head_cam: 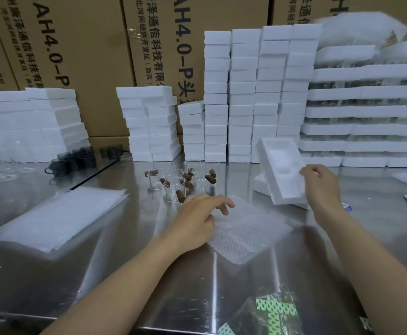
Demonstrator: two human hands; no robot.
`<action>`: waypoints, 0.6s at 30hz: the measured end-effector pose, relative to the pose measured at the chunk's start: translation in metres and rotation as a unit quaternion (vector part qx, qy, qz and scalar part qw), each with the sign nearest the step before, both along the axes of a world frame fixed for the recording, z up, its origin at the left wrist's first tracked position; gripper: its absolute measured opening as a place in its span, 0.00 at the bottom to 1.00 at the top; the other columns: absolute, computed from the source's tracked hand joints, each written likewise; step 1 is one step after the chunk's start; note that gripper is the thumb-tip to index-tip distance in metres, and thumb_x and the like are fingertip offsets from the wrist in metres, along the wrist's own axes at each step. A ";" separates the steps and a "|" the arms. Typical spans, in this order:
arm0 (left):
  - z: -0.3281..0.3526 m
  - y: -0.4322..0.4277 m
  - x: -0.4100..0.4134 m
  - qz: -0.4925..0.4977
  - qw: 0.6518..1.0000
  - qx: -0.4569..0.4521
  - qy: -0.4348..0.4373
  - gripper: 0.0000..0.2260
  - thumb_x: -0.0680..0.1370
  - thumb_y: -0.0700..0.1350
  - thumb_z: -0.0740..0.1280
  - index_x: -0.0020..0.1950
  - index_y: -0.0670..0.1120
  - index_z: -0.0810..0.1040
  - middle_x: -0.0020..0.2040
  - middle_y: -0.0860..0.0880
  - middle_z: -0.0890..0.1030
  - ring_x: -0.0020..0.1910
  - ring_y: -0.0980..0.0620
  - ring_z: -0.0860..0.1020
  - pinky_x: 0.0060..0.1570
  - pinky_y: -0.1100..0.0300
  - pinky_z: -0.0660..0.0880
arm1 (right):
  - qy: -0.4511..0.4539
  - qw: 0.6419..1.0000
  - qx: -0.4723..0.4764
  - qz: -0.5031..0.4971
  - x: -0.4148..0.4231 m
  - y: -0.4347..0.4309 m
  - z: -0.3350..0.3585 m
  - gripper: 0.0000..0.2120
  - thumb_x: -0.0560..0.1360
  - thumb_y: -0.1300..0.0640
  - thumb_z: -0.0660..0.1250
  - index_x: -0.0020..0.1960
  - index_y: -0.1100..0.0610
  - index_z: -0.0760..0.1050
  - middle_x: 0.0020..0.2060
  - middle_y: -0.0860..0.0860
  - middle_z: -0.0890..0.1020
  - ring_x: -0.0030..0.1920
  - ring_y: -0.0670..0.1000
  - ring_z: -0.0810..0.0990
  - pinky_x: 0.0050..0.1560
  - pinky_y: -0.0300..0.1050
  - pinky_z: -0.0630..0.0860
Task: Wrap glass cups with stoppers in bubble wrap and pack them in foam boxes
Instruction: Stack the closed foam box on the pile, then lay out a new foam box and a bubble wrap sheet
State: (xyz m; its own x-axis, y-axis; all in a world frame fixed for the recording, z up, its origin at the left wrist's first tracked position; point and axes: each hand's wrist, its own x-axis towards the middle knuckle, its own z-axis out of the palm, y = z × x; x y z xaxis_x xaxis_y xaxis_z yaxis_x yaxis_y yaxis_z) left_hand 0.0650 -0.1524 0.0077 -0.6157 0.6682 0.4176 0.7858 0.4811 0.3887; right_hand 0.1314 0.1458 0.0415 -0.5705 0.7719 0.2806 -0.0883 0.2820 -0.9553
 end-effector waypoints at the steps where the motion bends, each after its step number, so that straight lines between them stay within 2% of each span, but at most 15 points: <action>1: 0.001 0.000 0.002 0.004 1.000 0.009 -0.013 0.22 0.79 0.43 0.61 0.67 0.65 0.77 0.57 0.67 0.81 0.62 0.64 0.74 0.67 0.59 0.66 | -0.003 1.000 0.022 0.007 0.000 -0.002 0.001 0.08 0.80 0.51 0.64 0.56 0.49 0.79 0.49 0.41 0.81 0.45 0.41 0.76 0.41 0.42 0.69; 2: 0.000 0.000 0.003 0.001 1.000 -0.006 -0.021 0.16 0.82 0.54 0.61 0.68 0.66 0.76 0.59 0.67 0.81 0.62 0.64 0.74 0.67 0.57 0.67 | -0.011 0.999 0.050 0.014 0.001 -0.004 0.001 0.07 0.80 0.52 0.63 0.55 0.48 0.78 0.47 0.39 0.80 0.44 0.40 0.76 0.40 0.41 0.68; 3: -0.001 0.000 0.005 0.000 0.999 -0.042 -0.019 0.16 0.83 0.62 0.60 0.70 0.67 0.75 0.63 0.67 0.80 0.65 0.63 0.73 0.68 0.54 0.67 | -0.022 0.996 0.082 0.022 0.001 -0.006 0.001 0.06 0.80 0.53 0.63 0.54 0.47 0.78 0.45 0.38 0.79 0.44 0.39 0.75 0.39 0.40 0.67; 4: -0.002 -0.001 0.006 -0.002 0.996 -0.086 -0.008 0.18 0.83 0.66 0.60 0.72 0.66 0.74 0.66 0.66 0.79 0.68 0.61 0.72 0.70 0.51 0.66 | -0.037 0.992 0.116 0.030 0.000 -0.007 -0.001 0.05 0.80 0.53 0.63 0.53 0.47 0.77 0.44 0.37 0.79 0.44 0.39 0.75 0.40 0.40 0.68; 5: -0.003 -0.001 0.004 -0.001 0.993 -0.115 -0.001 0.19 0.83 0.64 0.62 0.74 0.65 0.74 0.69 0.65 0.78 0.70 0.60 0.72 0.72 0.50 0.65 | -0.056 0.987 0.148 0.040 -0.001 -0.007 -0.002 0.05 0.80 0.53 0.63 0.52 0.48 0.77 0.44 0.38 0.79 0.44 0.39 0.75 0.40 0.43 0.68; 7: -0.002 -0.002 0.000 -0.012 0.994 -0.107 -0.014 0.21 0.83 0.51 0.66 0.75 0.64 0.72 0.69 0.65 0.78 0.68 0.62 0.71 0.73 0.50 0.63 | -0.098 0.977 0.182 0.062 -0.003 -0.006 -0.006 0.04 0.80 0.53 0.64 0.49 0.48 0.78 0.44 0.39 0.80 0.45 0.39 0.76 0.41 0.45 0.68; 9: 0.000 -0.005 -0.002 -0.011 0.996 -0.086 -0.037 0.28 0.79 0.42 0.65 0.75 0.66 0.71 0.66 0.67 0.79 0.62 0.73 0.69 0.72 0.55 0.60 | -0.134 0.970 0.184 0.084 -0.005 -0.005 -0.009 0.06 0.80 0.52 0.64 0.46 0.46 0.78 0.43 0.39 0.80 0.44 0.39 0.75 0.40 0.41 0.67; 11: -0.001 -0.006 -0.007 -0.013 0.996 -0.069 -0.052 0.32 0.77 0.37 0.63 0.75 0.67 0.71 0.65 0.68 0.80 0.61 0.80 0.67 0.71 0.59 0.56 | -0.168 0.963 0.192 0.088 -0.006 -0.001 -0.012 0.07 0.80 0.50 0.64 0.44 0.45 0.77 0.43 0.38 0.80 0.44 0.40 0.75 0.40 0.40 0.66; 13: -0.001 -0.008 -0.009 -0.006 0.996 -0.063 -0.055 0.34 0.76 0.34 0.62 0.74 0.66 0.72 0.65 0.67 0.81 0.64 0.76 0.70 0.73 0.59 0.56 | -0.208 0.954 0.204 0.067 -0.008 0.002 -0.015 0.06 0.79 0.48 0.64 0.45 0.46 0.78 0.44 0.43 0.80 0.46 0.47 0.77 0.42 0.45 0.68; 15: 0.000 -0.010 -0.010 0.000 0.997 -0.065 -0.039 0.32 0.78 0.34 0.63 0.74 0.66 0.73 0.66 0.67 0.81 0.68 0.65 0.73 0.74 0.57 0.58 | -0.236 0.949 0.207 0.027 -0.007 0.006 -0.014 0.07 0.78 0.48 0.63 0.46 0.48 0.79 0.47 0.48 0.81 0.49 0.56 0.77 0.47 0.48 0.69; 16: 0.000 -0.011 -0.011 0.007 0.998 -0.061 -0.033 0.28 0.81 0.38 0.64 0.74 0.67 0.73 0.67 0.67 0.80 0.69 0.60 0.73 0.73 0.56 0.60 | -0.241 0.949 0.205 0.009 -0.007 0.008 -0.013 0.08 0.77 0.48 0.63 0.45 0.49 0.79 0.47 0.49 0.81 0.49 0.57 0.77 0.48 0.49 0.69; 18: 0.001 -0.014 -0.011 0.023 0.998 -0.049 -0.041 0.18 0.84 0.55 0.65 0.73 0.69 0.72 0.67 0.66 0.79 0.66 0.59 0.73 0.70 0.53 0.64 | -0.249 0.946 0.206 -0.014 -0.003 0.012 -0.012 0.08 0.76 0.48 0.62 0.44 0.49 0.78 0.44 0.48 0.81 0.46 0.56 0.77 0.46 0.49 0.70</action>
State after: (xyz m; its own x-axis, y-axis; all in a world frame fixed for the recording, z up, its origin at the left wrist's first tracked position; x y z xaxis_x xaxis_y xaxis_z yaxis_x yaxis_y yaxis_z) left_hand 0.0540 -0.1664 0.0088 -0.6759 0.6733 0.2996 0.7297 0.5547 0.3997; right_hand 0.1282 0.1574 0.0293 -0.6917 0.6724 0.2633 0.3568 0.6353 -0.6849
